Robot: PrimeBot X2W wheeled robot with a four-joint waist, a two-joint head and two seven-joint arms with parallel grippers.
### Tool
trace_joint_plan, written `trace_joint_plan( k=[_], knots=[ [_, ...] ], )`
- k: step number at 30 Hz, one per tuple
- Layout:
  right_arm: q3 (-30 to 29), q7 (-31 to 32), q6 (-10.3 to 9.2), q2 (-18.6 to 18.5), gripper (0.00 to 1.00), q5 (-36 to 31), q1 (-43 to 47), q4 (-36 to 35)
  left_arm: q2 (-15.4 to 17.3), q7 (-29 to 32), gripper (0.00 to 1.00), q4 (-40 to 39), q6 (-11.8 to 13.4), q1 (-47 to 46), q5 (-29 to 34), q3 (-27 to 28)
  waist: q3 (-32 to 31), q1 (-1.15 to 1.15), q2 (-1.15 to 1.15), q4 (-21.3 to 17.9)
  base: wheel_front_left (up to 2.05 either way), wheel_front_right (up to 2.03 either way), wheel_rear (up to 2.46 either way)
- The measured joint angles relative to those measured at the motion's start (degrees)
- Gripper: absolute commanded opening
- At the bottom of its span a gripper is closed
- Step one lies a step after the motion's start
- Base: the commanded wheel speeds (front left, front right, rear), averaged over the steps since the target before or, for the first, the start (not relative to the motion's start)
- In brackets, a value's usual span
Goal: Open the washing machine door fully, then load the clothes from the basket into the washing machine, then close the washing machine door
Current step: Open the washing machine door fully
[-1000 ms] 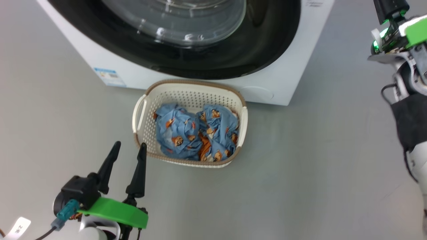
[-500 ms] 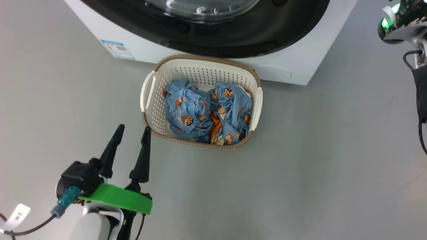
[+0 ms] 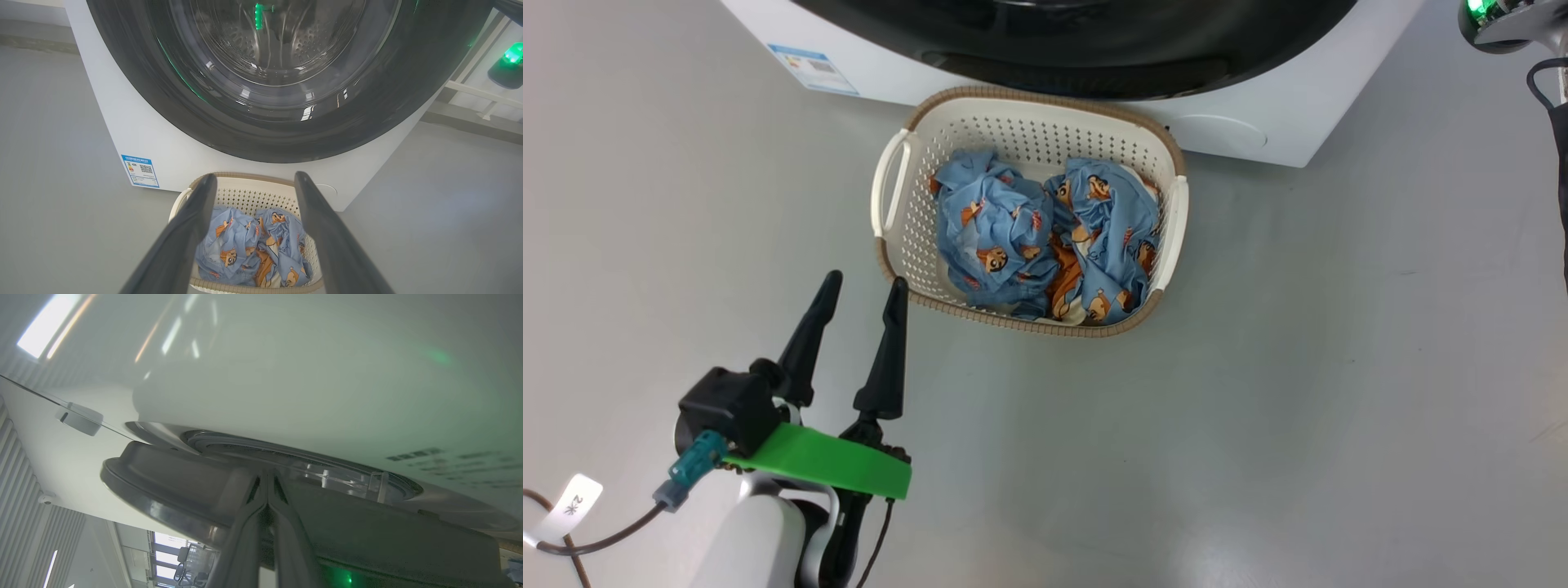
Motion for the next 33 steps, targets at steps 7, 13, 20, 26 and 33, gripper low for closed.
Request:
trace_joint_plan(
  k=[7,13,20,26,33],
  knots=[
    [0.11,0.38,0.00,0.00,0.00,-1.00,-1.04,1.02,-0.18,0.00,1.00,0.00,-0.01,-0.13,-0.07,-0.27,0.87,0.00,0.00,0.80,0.00,0.00,0.00],
    [0.81,2.46,0.00,0.09,0.00,-1.67,-0.95,1.40,-0.21,0.00,1.00,0.21,-0.01,-0.16,-0.14,-0.25,0.30,0.00,0.00,0.79,0.00,0.00,0.00],
    [2.53,4.24,-0.01,1.13,0.00,-2.50,1.35,0.19,-0.19,0.00,1.00,0.36,-0.01,-0.09,-0.13,-0.10,-1.63,0.00,0.00,0.26,0.00,0.00,0.00],
    [3.68,5.66,-0.01,1.96,0.00,-2.50,4.79,-0.83,-0.13,0.00,1.00,0.41,-0.01,0.32,-0.12,0.11,-3.69,0.00,0.00,-0.22,0.00,0.00,0.00],
    [4.50,7.56,-0.01,3.23,0.00,-2.49,9.22,-2.32,0.00,0.00,1.00,0.51,-0.01,2.22,-0.02,0.47,-6.30,0.00,0.00,-0.67,0.00,0.00,0.00]
  ],
)
